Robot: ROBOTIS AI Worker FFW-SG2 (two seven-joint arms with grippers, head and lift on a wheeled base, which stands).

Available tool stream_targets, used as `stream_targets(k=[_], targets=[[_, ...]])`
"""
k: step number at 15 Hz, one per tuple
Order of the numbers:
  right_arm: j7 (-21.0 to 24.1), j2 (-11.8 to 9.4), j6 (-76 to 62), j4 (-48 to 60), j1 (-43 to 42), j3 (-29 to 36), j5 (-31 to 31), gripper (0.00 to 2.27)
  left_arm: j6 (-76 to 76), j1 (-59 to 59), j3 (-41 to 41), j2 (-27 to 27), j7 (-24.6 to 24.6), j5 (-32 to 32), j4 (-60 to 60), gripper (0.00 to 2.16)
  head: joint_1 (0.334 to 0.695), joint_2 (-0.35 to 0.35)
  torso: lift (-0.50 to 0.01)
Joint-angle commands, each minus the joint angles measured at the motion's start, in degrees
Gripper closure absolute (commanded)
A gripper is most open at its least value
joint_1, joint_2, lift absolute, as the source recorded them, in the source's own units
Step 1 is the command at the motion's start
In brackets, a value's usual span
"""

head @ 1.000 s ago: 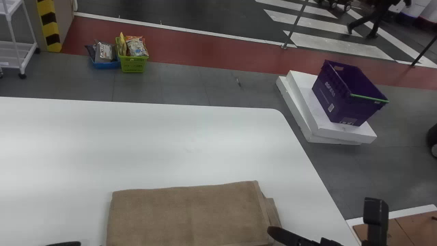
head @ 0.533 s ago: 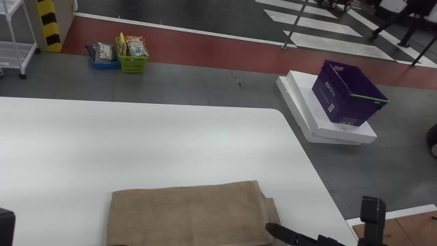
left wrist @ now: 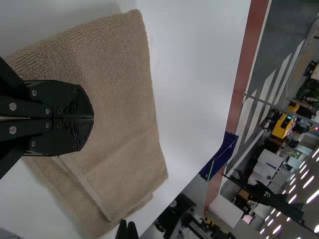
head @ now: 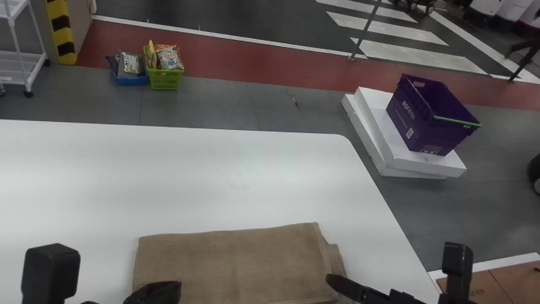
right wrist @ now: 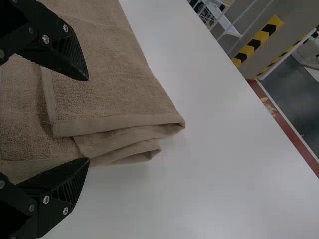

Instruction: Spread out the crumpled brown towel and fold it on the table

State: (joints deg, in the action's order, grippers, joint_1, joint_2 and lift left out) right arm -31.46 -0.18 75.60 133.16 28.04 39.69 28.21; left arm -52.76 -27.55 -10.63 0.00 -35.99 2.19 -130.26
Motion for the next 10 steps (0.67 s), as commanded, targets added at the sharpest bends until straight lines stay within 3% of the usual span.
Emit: stream_targets(k=[1,4,10], targets=[[-0.4,0.2,-0.1,-0.3,0.0,1.0,0.1,0.3,3.2,0.9,-1.7,-0.1,1.0,3.4,3.0,2.14,0.695,-0.35,-0.127],[-0.7,0.2,-0.2,-0.4,-0.1,1.5,0.6,0.3,4.5,0.8,-1.7,0.5,2.0,7.0,3.9,2.14,0.695,-0.35,-0.127],[-0.4,0.2,-0.1,0.6,-0.5,0.4,0.6,0.3,4.3,-2.5,4.0,4.0,2.2,7.7,2.1,2.14,0.695,-0.35,-0.127]])
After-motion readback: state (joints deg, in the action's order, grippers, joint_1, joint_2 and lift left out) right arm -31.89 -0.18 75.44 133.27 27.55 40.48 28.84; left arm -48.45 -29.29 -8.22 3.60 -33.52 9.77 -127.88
